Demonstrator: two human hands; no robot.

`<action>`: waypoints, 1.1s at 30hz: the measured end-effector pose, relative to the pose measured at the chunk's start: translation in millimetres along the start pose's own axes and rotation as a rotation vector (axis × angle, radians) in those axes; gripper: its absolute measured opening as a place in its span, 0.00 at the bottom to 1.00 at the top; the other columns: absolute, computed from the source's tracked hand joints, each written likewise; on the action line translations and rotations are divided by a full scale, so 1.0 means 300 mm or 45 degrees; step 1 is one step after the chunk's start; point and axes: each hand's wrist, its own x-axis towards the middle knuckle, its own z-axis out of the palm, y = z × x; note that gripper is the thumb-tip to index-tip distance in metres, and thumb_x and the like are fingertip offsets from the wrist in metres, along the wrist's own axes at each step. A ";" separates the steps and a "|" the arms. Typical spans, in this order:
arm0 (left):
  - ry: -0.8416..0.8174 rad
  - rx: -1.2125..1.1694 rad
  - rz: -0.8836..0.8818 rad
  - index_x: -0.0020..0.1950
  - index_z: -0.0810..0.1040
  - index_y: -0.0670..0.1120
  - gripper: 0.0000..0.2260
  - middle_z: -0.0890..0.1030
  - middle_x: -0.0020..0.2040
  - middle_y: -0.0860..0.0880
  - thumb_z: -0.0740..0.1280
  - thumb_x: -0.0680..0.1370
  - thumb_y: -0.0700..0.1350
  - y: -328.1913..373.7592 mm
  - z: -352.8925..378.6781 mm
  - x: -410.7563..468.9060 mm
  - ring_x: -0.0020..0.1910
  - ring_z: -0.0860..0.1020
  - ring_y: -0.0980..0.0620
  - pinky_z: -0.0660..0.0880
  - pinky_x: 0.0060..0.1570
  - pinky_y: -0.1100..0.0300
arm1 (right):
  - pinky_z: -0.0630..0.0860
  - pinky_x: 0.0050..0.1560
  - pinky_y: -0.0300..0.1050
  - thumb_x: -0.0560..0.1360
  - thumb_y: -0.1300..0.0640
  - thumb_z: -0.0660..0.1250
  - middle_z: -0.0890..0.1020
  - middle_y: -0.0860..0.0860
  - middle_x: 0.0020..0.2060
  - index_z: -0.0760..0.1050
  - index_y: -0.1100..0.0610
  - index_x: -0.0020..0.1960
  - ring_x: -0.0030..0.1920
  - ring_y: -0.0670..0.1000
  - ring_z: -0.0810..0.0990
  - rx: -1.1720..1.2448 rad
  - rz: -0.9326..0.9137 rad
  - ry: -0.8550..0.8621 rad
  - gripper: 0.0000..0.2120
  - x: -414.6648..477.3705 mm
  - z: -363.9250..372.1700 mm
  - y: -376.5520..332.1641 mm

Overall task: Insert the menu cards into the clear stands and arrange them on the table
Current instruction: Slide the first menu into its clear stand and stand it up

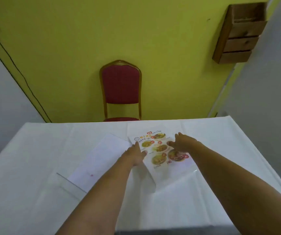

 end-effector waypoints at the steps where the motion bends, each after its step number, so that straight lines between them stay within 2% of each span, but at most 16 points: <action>1: -0.011 -0.081 -0.027 0.81 0.44 0.45 0.35 0.56 0.80 0.45 0.56 0.82 0.58 0.021 0.024 0.016 0.77 0.60 0.43 0.60 0.75 0.48 | 0.65 0.69 0.57 0.78 0.35 0.53 0.62 0.57 0.76 0.57 0.61 0.76 0.73 0.59 0.65 0.016 0.015 -0.004 0.37 0.019 0.002 0.023; 4: 0.023 -0.243 -0.138 0.81 0.43 0.43 0.37 0.51 0.81 0.43 0.59 0.81 0.56 0.089 0.084 0.030 0.79 0.55 0.42 0.58 0.76 0.49 | 0.70 0.64 0.55 0.76 0.34 0.56 0.70 0.57 0.69 0.62 0.61 0.73 0.68 0.58 0.72 0.100 0.051 -0.065 0.37 0.061 0.011 0.081; 9: 0.294 -0.612 -0.302 0.81 0.43 0.41 0.41 0.50 0.80 0.43 0.68 0.78 0.46 0.155 0.156 0.039 0.78 0.58 0.43 0.66 0.72 0.50 | 0.73 0.60 0.52 0.71 0.35 0.67 0.76 0.57 0.65 0.64 0.61 0.71 0.63 0.59 0.76 0.431 0.069 -0.150 0.39 0.125 0.052 0.106; 12: 0.420 -0.763 -0.379 0.80 0.49 0.41 0.39 0.55 0.79 0.42 0.70 0.76 0.44 0.163 0.172 0.031 0.73 0.67 0.43 0.72 0.63 0.56 | 0.75 0.55 0.49 0.68 0.37 0.72 0.78 0.56 0.62 0.65 0.59 0.69 0.59 0.58 0.78 0.539 0.074 -0.121 0.39 0.139 0.084 0.097; 14: 0.431 -0.850 -0.463 0.78 0.54 0.41 0.38 0.63 0.76 0.41 0.72 0.74 0.43 0.155 0.176 0.025 0.70 0.71 0.43 0.73 0.61 0.55 | 0.77 0.52 0.50 0.66 0.37 0.72 0.80 0.54 0.58 0.69 0.57 0.66 0.54 0.56 0.80 0.567 0.076 -0.072 0.36 0.138 0.101 0.098; 16: 0.423 -0.955 -0.473 0.71 0.67 0.41 0.29 0.76 0.67 0.44 0.74 0.72 0.41 0.142 0.176 0.020 0.63 0.77 0.44 0.76 0.58 0.55 | 0.76 0.45 0.47 0.67 0.38 0.73 0.81 0.54 0.55 0.72 0.56 0.62 0.48 0.54 0.79 0.573 0.069 -0.033 0.32 0.130 0.105 0.098; 19: 0.419 -0.956 -0.439 0.62 0.76 0.41 0.20 0.82 0.59 0.45 0.75 0.72 0.38 0.138 0.160 0.013 0.56 0.81 0.44 0.78 0.51 0.56 | 0.74 0.41 0.45 0.69 0.42 0.74 0.82 0.54 0.50 0.73 0.58 0.55 0.44 0.54 0.78 0.608 0.072 -0.010 0.25 0.102 0.091 0.094; 21: 0.426 -0.936 -0.423 0.61 0.78 0.41 0.18 0.83 0.57 0.45 0.74 0.72 0.37 0.154 0.143 0.009 0.55 0.82 0.44 0.78 0.50 0.56 | 0.74 0.40 0.45 0.69 0.43 0.75 0.81 0.53 0.47 0.70 0.58 0.51 0.44 0.54 0.78 0.643 0.099 -0.005 0.23 0.073 0.069 0.091; 24: 0.461 -0.889 -0.375 0.61 0.78 0.42 0.18 0.83 0.58 0.45 0.74 0.72 0.37 0.195 0.109 0.003 0.56 0.82 0.44 0.78 0.51 0.56 | 0.74 0.35 0.45 0.68 0.43 0.76 0.79 0.54 0.48 0.70 0.59 0.54 0.46 0.56 0.78 0.710 0.129 0.037 0.26 0.047 0.037 0.103; 28: 0.508 -0.814 -0.254 0.62 0.74 0.42 0.20 0.82 0.59 0.45 0.74 0.72 0.38 0.260 0.042 0.000 0.57 0.81 0.44 0.77 0.47 0.56 | 0.73 0.43 0.46 0.67 0.42 0.75 0.79 0.57 0.57 0.69 0.63 0.61 0.56 0.59 0.79 0.765 0.157 0.172 0.34 0.018 -0.022 0.122; 33: 0.532 -0.764 -0.090 0.69 0.67 0.41 0.27 0.79 0.63 0.44 0.73 0.73 0.37 0.311 -0.015 -0.017 0.61 0.79 0.45 0.74 0.48 0.59 | 0.74 0.48 0.50 0.64 0.39 0.76 0.77 0.58 0.58 0.67 0.62 0.61 0.58 0.60 0.78 0.888 0.164 0.380 0.38 -0.030 -0.055 0.139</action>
